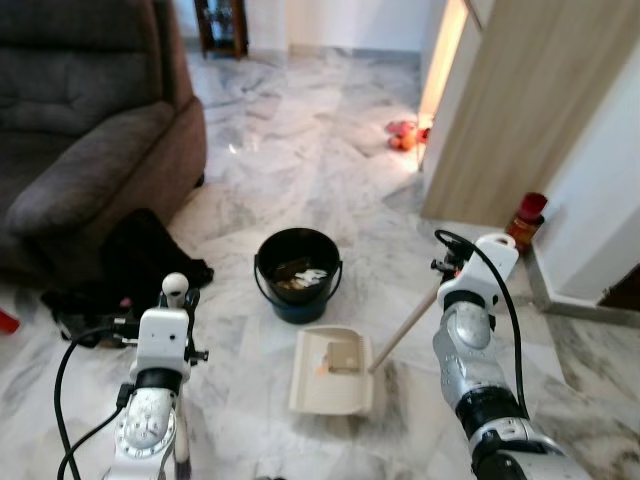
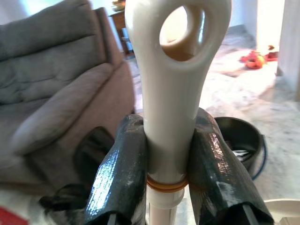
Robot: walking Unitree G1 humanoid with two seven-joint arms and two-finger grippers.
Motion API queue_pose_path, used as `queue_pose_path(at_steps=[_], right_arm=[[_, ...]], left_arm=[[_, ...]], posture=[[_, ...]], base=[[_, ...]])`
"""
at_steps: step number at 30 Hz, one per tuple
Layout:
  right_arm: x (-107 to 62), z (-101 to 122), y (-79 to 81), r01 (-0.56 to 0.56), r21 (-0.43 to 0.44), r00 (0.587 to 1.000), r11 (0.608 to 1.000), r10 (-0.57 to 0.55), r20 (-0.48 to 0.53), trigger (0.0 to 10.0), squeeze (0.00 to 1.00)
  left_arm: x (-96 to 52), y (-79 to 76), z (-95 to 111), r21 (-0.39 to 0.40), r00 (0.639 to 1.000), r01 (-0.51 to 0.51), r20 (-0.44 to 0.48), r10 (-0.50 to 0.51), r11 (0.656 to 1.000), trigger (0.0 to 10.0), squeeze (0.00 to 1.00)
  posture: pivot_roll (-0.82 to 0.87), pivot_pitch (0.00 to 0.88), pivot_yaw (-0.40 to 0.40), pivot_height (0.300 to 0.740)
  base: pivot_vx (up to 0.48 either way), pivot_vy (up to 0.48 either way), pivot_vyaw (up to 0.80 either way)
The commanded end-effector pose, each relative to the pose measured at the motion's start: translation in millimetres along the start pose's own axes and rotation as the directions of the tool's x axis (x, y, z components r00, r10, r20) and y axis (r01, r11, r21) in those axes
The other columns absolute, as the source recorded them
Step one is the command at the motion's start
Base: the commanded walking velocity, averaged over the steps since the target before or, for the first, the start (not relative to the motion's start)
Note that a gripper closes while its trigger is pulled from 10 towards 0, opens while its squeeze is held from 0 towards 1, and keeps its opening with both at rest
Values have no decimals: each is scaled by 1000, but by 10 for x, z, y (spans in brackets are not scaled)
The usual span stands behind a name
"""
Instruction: Sweep floor
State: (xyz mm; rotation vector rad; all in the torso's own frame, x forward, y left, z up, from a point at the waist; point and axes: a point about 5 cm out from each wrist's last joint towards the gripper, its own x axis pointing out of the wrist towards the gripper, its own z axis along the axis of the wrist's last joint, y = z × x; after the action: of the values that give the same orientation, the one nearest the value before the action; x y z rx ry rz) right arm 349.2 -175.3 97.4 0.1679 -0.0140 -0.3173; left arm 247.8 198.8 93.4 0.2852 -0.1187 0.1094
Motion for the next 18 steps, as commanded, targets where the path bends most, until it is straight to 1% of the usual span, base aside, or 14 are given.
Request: queue_pose_path(at_steps=[1, 11, 17, 18], right_arm=[[55, 160, 21, 3, 18, 998, 1000, -4, 62, 10000, 0], [58, 166, 81, -23, -2, 999, 1000, 23, 48, 10000, 0], [62, 199, 99, -26, 8, 998, 1000, 26, 58, 10000, 0], [65, 218, 101, -24, 15, 998, 1000, 23, 66, 10000, 0]], left_arm=[[28, 19, 82, 11, 999, -6, 44, 6, 1000, 10000, 0], [26, 26, 81, 12, 999, -9, 41, 8, 1000, 10000, 0], [23, 21, 81, 11, 999, -7, 41, 7, 1000, 10000, 0], [23, 20, 81, 11, 999, -7, 42, 6, 1000, 10000, 0]], posture=[[187, 58, -23, 740], [188, 59, -22, 740], [190, 60, -22, 740], [189, 60, -22, 740]], base=[[0, 0, 0], [0, 0, 0], [0, 298, 0], [0, 0, 0]])
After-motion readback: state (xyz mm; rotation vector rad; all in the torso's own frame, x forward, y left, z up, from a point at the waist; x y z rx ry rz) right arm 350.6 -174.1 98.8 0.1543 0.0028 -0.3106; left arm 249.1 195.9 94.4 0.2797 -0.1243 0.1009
